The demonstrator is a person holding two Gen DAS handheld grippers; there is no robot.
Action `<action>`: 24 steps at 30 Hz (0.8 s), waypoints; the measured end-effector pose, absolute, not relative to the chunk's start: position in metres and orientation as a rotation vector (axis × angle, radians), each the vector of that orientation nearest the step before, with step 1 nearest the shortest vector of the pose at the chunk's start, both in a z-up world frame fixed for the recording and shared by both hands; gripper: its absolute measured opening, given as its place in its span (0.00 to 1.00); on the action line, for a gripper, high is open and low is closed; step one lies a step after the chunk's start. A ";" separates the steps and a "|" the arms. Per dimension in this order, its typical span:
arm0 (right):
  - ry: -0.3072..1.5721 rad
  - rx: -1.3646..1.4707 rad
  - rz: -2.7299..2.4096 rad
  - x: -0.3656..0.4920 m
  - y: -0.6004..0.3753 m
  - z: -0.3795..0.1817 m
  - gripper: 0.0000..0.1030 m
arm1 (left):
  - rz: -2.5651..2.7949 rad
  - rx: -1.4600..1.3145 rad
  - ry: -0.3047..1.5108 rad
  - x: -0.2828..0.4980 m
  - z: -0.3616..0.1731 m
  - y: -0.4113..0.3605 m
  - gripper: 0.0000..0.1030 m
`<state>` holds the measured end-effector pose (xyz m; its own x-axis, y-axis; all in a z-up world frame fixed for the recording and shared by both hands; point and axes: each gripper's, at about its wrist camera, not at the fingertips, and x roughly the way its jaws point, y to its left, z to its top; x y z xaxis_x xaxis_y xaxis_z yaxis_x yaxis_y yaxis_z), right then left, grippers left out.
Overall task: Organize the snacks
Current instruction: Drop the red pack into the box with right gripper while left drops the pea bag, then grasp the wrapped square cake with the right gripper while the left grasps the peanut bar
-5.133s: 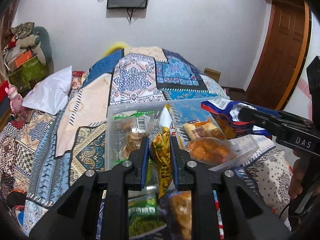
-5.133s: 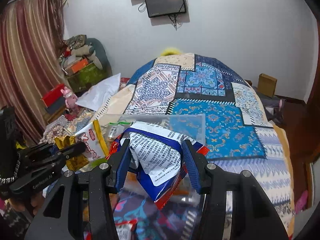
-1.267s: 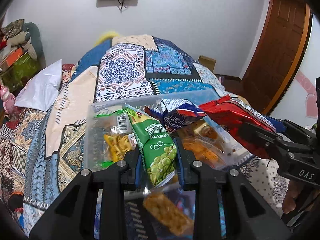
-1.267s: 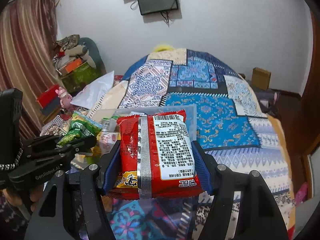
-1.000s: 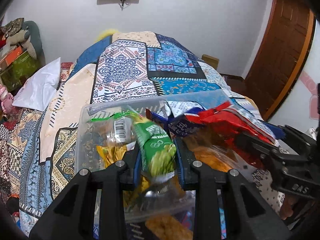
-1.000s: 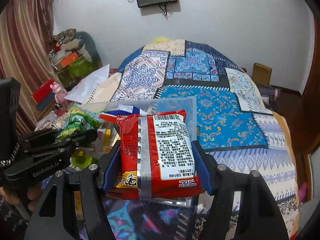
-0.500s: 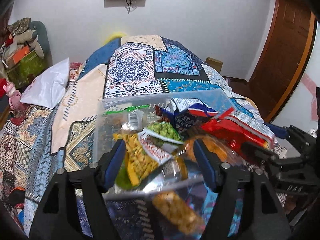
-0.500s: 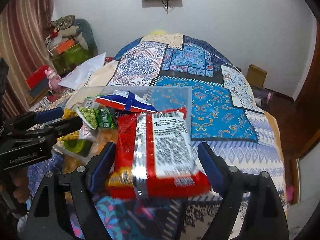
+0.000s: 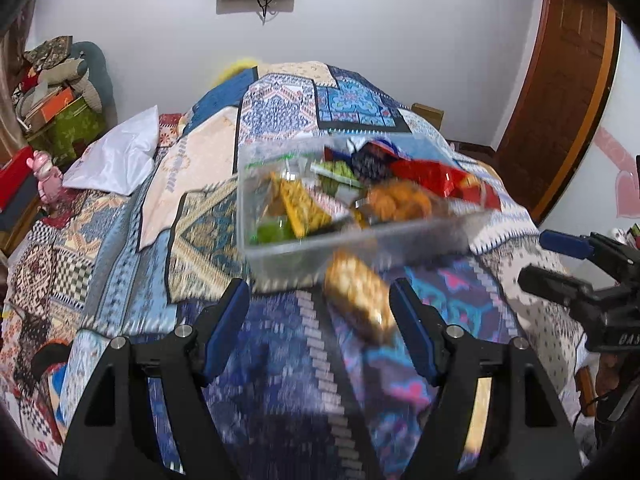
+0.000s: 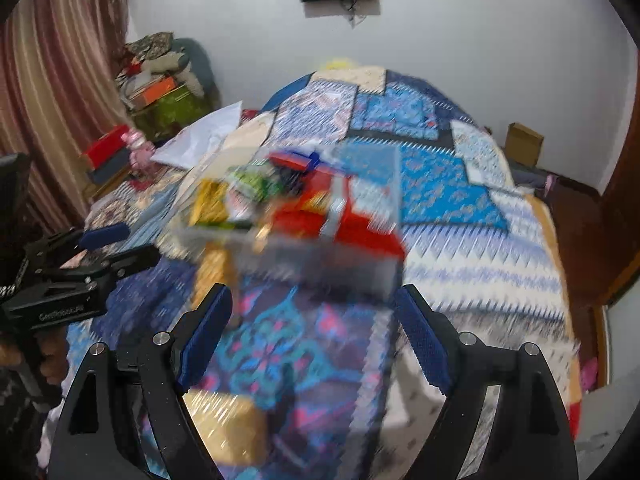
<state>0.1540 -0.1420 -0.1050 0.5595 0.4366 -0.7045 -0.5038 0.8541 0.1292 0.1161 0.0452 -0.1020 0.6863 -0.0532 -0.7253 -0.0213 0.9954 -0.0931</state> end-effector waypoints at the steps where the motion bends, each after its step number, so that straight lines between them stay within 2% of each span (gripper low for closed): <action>1: 0.813 -0.092 0.564 0.149 -0.141 -0.108 0.80 | -0.017 -0.096 0.817 0.112 -0.103 0.045 0.70; 16: 0.997 -0.146 0.682 0.097 -0.103 -0.171 0.80 | -0.022 -0.133 0.884 0.061 -0.131 0.043 0.70; 24: 1.069 -0.015 0.714 0.106 -0.116 -0.180 0.82 | -0.027 -0.148 0.899 0.068 -0.138 0.037 0.70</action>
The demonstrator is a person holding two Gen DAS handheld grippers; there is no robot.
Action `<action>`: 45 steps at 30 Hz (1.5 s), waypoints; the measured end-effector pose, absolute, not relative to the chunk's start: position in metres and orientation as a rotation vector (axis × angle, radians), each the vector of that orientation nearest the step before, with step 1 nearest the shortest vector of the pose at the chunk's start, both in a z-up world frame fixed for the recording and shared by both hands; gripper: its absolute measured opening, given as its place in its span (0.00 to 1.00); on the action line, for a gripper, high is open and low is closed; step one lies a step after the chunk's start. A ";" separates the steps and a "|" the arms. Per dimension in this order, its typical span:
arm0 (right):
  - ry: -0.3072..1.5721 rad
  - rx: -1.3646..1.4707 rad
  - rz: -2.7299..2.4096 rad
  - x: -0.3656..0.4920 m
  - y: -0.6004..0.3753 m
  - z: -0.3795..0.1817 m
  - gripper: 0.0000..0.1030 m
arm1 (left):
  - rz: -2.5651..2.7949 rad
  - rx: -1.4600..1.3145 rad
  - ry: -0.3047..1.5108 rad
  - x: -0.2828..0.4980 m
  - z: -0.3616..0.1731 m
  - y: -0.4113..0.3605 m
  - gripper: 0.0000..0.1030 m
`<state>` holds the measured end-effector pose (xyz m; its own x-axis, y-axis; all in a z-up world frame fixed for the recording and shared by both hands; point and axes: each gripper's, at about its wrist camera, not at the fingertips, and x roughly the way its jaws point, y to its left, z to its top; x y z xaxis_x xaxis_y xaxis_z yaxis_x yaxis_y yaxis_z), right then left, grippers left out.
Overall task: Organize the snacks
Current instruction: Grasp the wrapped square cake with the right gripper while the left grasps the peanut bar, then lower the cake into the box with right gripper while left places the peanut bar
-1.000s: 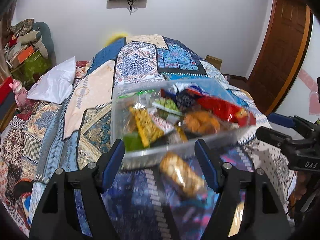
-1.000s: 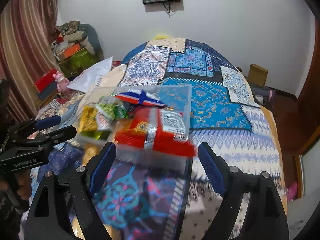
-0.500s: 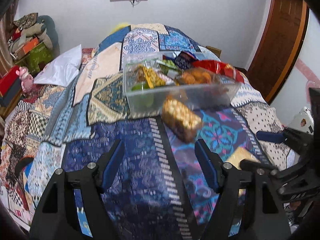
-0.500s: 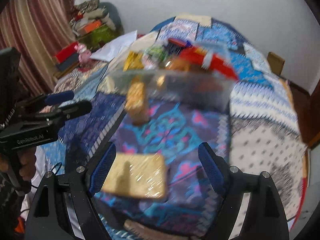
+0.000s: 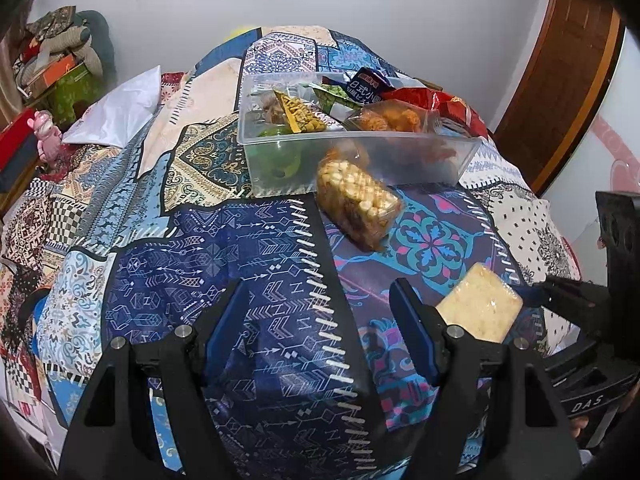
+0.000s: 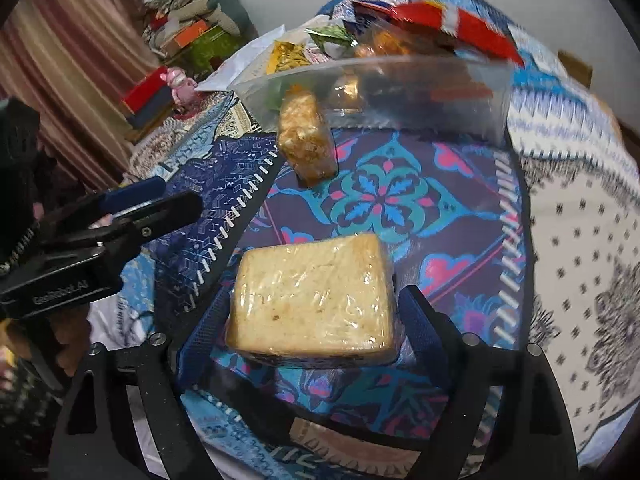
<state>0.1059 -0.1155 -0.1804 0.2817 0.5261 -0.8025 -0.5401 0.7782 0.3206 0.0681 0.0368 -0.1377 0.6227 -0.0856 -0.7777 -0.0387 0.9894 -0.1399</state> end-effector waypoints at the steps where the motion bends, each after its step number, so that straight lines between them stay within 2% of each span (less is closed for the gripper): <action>1: 1.070 -0.008 0.714 0.105 -0.116 -0.181 0.82 | -0.025 -0.148 0.897 0.069 -0.138 0.036 0.70; 10: 1.015 -0.140 0.696 0.092 -0.101 -0.182 0.82 | -0.016 -0.153 0.898 0.068 -0.138 0.041 0.70; 18: 0.966 -0.148 0.677 0.097 -0.105 -0.180 0.78 | -0.033 -0.161 0.917 0.079 -0.143 0.036 0.70; 26: 0.888 -0.101 0.604 0.112 -0.141 -0.157 0.78 | -0.054 -0.195 0.924 0.126 -0.141 0.019 0.70; 35: 0.861 -0.039 0.527 0.129 -0.180 -0.148 0.78 | 0.008 -0.212 0.969 0.179 -0.167 0.005 0.70; 37: 0.866 -0.024 0.522 0.132 -0.183 -0.150 0.78 | 0.020 -0.228 0.974 0.184 -0.173 0.006 0.62; 38: 0.867 -0.016 0.523 0.133 -0.184 -0.150 0.78 | 0.018 -0.235 0.980 0.185 -0.176 0.006 0.53; 45: 0.874 -0.008 0.534 0.134 -0.182 -0.153 0.78 | -0.013 -0.198 0.957 0.171 -0.176 0.004 0.35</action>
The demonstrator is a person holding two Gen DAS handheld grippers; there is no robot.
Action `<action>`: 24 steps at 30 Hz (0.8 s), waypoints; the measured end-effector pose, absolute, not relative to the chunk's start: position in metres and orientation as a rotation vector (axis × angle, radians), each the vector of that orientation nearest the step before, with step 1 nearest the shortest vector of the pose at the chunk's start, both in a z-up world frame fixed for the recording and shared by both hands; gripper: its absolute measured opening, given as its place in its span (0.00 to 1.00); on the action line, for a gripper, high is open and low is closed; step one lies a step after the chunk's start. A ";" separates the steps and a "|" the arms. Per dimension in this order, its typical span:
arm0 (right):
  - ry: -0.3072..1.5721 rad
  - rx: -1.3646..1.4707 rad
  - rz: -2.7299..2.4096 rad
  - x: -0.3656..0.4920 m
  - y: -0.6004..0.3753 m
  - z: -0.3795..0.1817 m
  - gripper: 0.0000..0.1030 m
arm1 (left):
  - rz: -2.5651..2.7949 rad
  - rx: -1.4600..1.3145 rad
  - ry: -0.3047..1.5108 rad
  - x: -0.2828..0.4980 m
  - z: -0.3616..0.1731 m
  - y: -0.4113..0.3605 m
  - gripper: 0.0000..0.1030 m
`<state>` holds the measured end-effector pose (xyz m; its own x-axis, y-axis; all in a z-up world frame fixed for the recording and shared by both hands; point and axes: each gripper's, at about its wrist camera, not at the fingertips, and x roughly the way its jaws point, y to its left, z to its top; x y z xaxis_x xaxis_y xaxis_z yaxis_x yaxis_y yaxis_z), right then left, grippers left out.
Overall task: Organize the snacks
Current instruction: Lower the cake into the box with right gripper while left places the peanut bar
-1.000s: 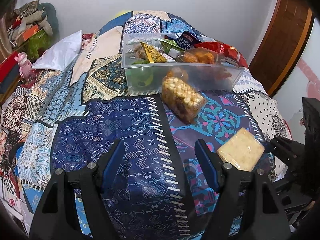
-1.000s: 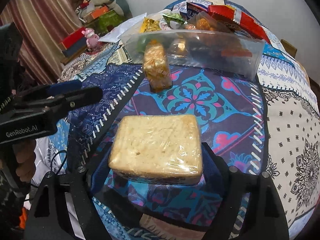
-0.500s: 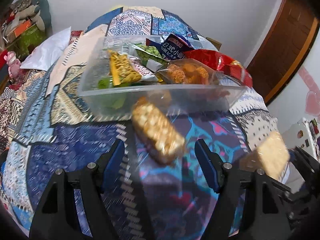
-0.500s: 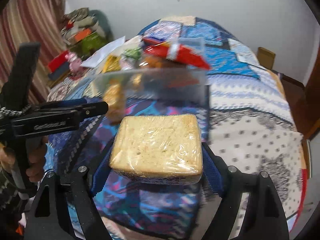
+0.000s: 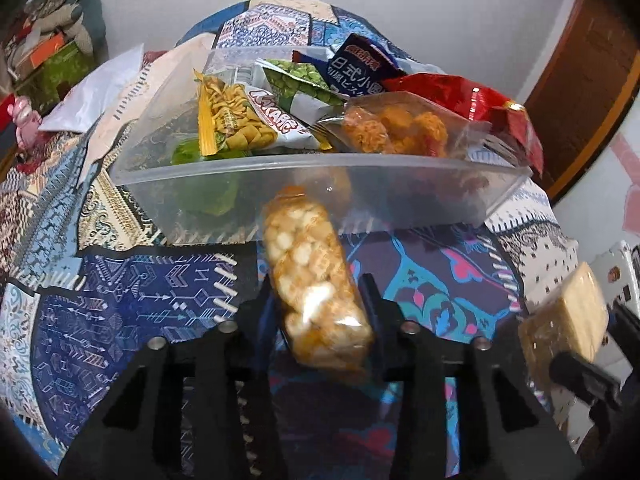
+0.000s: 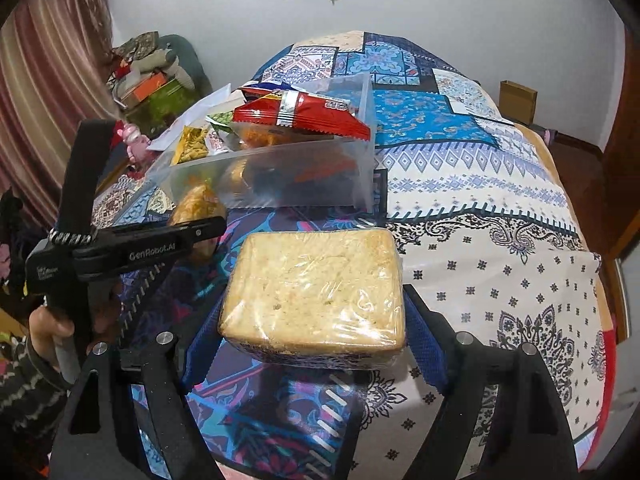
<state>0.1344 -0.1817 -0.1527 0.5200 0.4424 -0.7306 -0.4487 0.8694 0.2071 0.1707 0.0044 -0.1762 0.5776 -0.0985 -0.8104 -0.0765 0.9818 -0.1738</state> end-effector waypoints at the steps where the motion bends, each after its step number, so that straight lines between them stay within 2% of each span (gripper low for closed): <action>1: 0.873 -0.008 0.536 0.134 -0.181 -0.152 0.78 | -0.014 -0.186 0.950 0.167 -0.175 0.005 0.35; 6: 0.848 -0.019 0.539 0.132 -0.176 -0.143 0.78 | -0.028 -0.164 0.921 0.145 -0.164 0.011 0.35; 13: 0.797 -0.026 0.546 0.142 -0.166 -0.120 0.78 | -0.049 -0.173 0.829 0.130 -0.121 0.030 0.35; 24: 0.681 -0.037 0.581 0.185 -0.129 -0.075 0.78 | -0.049 -0.184 0.725 0.174 -0.071 0.056 0.35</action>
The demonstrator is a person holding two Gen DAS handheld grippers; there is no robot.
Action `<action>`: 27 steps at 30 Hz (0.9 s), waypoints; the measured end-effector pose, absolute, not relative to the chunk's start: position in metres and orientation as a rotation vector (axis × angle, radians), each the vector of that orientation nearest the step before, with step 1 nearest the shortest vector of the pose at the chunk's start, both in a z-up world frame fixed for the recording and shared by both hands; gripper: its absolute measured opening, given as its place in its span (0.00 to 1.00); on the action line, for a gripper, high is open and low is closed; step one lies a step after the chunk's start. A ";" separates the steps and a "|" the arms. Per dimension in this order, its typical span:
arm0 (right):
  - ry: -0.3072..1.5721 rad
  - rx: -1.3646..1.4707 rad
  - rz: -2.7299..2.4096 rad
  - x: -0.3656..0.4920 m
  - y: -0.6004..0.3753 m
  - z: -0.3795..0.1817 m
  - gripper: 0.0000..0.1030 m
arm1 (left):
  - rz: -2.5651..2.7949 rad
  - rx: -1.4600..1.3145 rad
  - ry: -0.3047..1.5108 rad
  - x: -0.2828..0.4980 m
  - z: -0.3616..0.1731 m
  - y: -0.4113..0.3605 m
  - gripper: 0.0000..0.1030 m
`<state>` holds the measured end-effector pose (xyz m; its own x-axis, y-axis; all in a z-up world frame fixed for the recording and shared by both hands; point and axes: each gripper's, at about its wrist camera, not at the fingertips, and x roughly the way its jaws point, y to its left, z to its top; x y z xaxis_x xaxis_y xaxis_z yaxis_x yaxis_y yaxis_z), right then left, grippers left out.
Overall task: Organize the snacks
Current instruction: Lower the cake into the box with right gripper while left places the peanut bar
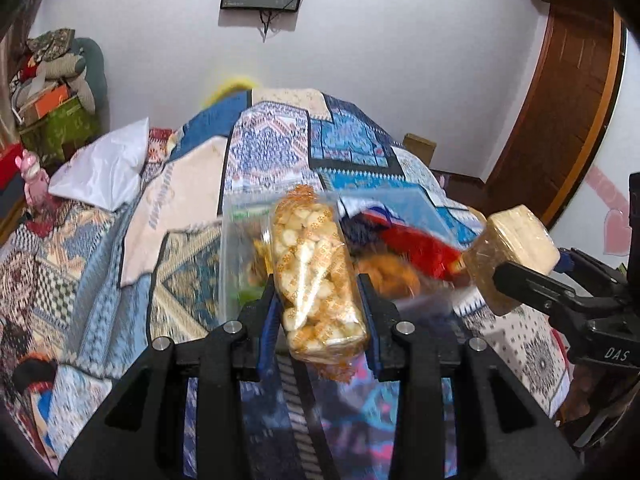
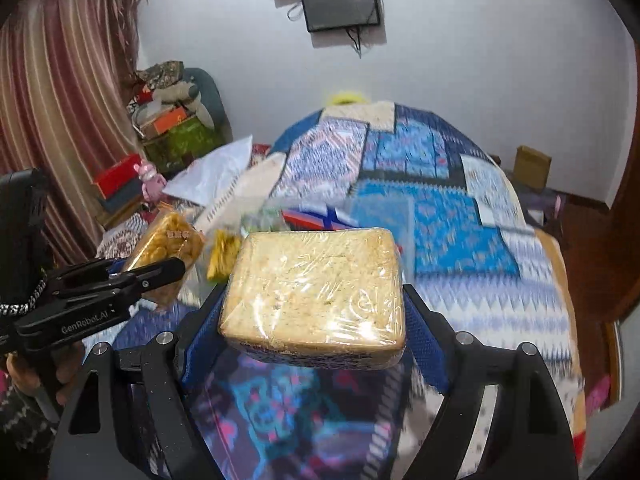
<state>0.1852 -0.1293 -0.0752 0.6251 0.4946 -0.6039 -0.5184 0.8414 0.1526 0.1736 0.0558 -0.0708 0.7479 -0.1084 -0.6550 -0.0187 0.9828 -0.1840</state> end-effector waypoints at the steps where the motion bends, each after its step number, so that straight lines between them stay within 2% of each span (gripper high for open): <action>1: 0.675 -0.036 0.586 0.191 -0.125 -0.073 0.78 | -0.052 -0.184 0.726 0.178 -0.070 0.057 0.35; 13: 0.754 -0.113 0.623 0.251 -0.074 -0.092 0.79 | -0.094 -0.112 0.809 0.246 -0.110 0.052 0.35; 16: 0.771 -0.113 0.617 0.255 -0.074 -0.097 0.79 | -0.098 -0.113 0.799 0.246 -0.114 0.052 0.40; 18: 0.773 -0.092 0.636 0.253 -0.076 -0.097 0.79 | -0.093 -0.123 0.799 0.246 -0.116 0.053 0.52; 19: 0.772 -0.090 0.641 0.253 -0.077 -0.097 0.79 | -0.090 -0.126 0.796 0.245 -0.116 0.054 0.53; 27: 0.728 -0.085 0.634 0.235 -0.088 -0.083 0.79 | -0.060 -0.124 0.751 0.224 -0.100 0.056 0.56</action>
<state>0.2353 -0.0884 -0.0826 0.5698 0.5108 -0.6438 -0.5677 0.8110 0.1410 0.2243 0.0559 -0.1000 0.7299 -0.0990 -0.6764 0.0103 0.9909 -0.1339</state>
